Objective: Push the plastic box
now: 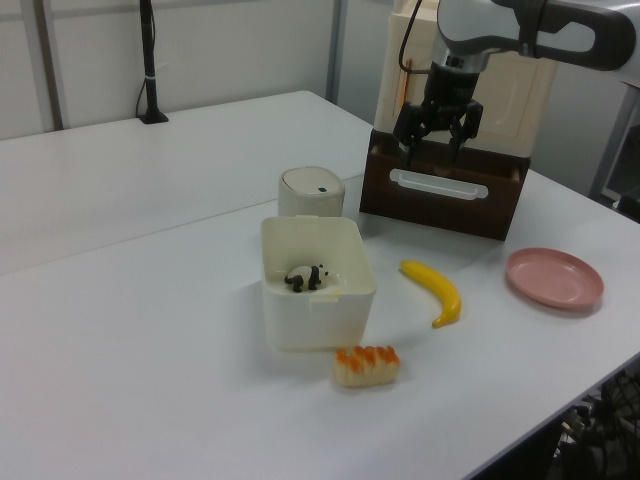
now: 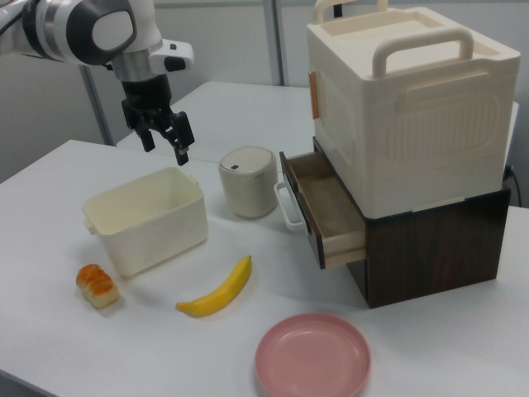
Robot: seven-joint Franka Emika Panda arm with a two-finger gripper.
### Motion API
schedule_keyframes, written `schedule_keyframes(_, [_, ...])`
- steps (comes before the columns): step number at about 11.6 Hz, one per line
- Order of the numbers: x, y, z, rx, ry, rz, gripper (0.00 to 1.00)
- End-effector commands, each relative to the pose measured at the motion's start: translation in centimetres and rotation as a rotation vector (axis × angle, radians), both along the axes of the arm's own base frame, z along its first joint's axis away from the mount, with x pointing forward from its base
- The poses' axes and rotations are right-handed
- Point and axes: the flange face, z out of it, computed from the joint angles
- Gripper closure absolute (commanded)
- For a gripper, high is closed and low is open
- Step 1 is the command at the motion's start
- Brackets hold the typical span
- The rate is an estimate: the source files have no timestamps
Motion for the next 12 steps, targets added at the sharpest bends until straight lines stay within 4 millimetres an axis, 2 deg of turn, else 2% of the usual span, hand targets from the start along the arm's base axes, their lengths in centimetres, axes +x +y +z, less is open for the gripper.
schedule_keyframes(1, [-0.85, 0.72, 0.78, 0.010, 0.025, 0.035, 0.00])
schedule_keyframes(12, [-0.92, 1.23, 0.57, 0.008, 0.029, 0.051, 0.00])
